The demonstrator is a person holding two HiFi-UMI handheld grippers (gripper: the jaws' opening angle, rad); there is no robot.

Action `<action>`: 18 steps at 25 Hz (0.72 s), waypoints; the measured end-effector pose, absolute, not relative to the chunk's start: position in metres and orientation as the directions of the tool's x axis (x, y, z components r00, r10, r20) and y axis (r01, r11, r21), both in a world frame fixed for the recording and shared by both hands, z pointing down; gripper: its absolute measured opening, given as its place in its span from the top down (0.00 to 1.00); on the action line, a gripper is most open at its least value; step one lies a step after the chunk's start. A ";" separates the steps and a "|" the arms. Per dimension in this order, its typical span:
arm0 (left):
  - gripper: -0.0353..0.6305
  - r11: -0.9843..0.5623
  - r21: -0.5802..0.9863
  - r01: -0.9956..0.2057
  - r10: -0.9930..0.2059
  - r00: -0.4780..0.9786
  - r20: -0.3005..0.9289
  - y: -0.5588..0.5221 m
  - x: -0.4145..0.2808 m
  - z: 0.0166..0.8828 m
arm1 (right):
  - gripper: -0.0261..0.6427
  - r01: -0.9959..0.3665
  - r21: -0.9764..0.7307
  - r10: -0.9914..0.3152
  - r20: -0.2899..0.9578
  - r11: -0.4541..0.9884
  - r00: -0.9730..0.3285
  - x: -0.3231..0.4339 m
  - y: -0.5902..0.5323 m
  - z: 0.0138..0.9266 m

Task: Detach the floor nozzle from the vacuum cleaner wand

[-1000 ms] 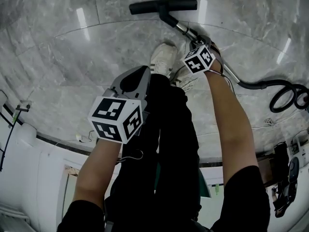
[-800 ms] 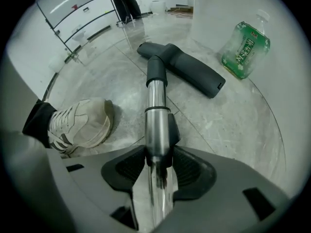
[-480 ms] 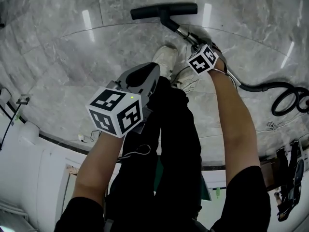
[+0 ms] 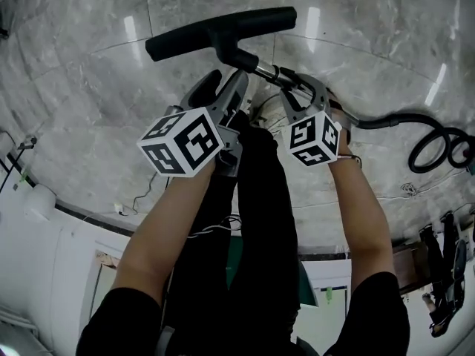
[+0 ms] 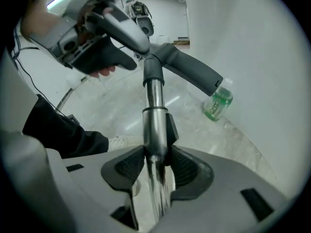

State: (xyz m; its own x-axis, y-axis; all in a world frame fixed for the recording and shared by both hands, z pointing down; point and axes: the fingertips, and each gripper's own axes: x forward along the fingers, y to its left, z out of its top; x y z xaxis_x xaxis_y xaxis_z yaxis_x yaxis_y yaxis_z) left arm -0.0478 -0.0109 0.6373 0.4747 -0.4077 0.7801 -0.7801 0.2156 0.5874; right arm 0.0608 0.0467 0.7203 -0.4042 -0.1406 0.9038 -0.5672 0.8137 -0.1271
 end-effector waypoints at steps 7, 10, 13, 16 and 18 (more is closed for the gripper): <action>0.59 0.191 0.683 -0.705 -0.429 0.566 0.704 -0.020 -0.005 0.605 | 0.71 -0.554 -0.148 -0.132 0.891 0.819 -0.434 0.078 0.069 0.657; 0.59 0.144 0.669 -0.729 -0.426 0.565 0.707 -0.024 0.005 0.600 | 0.71 -0.514 -0.198 -0.081 0.878 0.835 -0.471 0.072 0.085 0.641; 0.70 0.067 0.633 -0.771 -0.447 0.544 0.710 -0.026 -0.002 0.592 | 0.71 -0.486 -0.322 0.001 0.835 0.812 -0.551 0.063 0.093 0.630; 0.76 0.077 0.656 -0.751 -0.447 0.562 0.696 -0.024 -0.007 0.594 | 0.71 -0.436 -0.405 0.060 0.784 0.803 -0.618 0.057 0.097 0.633; 0.76 0.076 0.673 -0.736 -0.450 0.577 0.682 -0.022 -0.009 0.597 | 0.71 -0.398 -0.429 0.073 0.749 0.811 -0.658 0.053 0.097 0.638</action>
